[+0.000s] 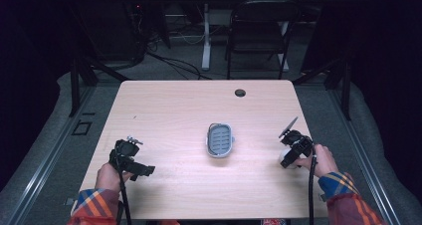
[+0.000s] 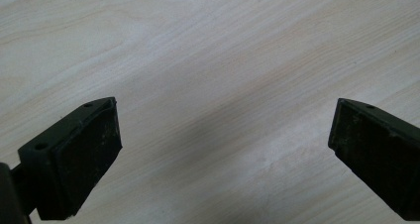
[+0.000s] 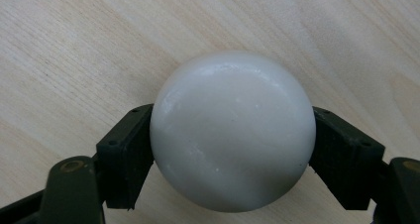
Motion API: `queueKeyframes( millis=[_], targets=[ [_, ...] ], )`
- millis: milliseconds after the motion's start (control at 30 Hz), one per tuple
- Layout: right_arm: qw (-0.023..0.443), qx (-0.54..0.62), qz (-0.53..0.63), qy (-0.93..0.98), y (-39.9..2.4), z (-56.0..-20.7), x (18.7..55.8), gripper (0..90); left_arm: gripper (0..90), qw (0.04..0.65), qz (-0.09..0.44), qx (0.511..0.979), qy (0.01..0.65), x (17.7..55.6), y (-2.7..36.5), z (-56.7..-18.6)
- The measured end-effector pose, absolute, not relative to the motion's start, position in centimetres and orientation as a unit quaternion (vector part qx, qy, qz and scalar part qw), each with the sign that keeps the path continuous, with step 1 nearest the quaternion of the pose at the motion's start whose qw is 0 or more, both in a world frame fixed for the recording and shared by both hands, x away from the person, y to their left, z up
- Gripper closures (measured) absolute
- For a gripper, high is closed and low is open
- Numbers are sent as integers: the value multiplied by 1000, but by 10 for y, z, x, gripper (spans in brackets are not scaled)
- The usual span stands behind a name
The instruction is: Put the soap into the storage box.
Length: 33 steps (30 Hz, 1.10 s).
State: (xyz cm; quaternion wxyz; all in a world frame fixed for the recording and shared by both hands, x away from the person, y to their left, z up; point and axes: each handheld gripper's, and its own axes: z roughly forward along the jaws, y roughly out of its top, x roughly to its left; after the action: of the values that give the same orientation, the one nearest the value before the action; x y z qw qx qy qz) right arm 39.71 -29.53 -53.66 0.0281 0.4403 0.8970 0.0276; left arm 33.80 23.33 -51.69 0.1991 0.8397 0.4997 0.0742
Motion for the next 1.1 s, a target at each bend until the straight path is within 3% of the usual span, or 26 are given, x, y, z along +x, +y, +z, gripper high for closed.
queueKeyframes(
  millis=[867, 900, 1100],
  targets=[
    [28, 429, 37, 902, -292, -526, 393, 238, 0, 198, 77, 841, 498, 337, 232, -517],
    [37, 454, 77, 887, -290, -532, 389, 238, 0, 198, 77, 841, 498, 337, 232, -517],
    [26, 424, 38, 905, -289, -524, 392, 238, 0, 196, 75, 842, 498, 338, 232, -517]
  ],
)
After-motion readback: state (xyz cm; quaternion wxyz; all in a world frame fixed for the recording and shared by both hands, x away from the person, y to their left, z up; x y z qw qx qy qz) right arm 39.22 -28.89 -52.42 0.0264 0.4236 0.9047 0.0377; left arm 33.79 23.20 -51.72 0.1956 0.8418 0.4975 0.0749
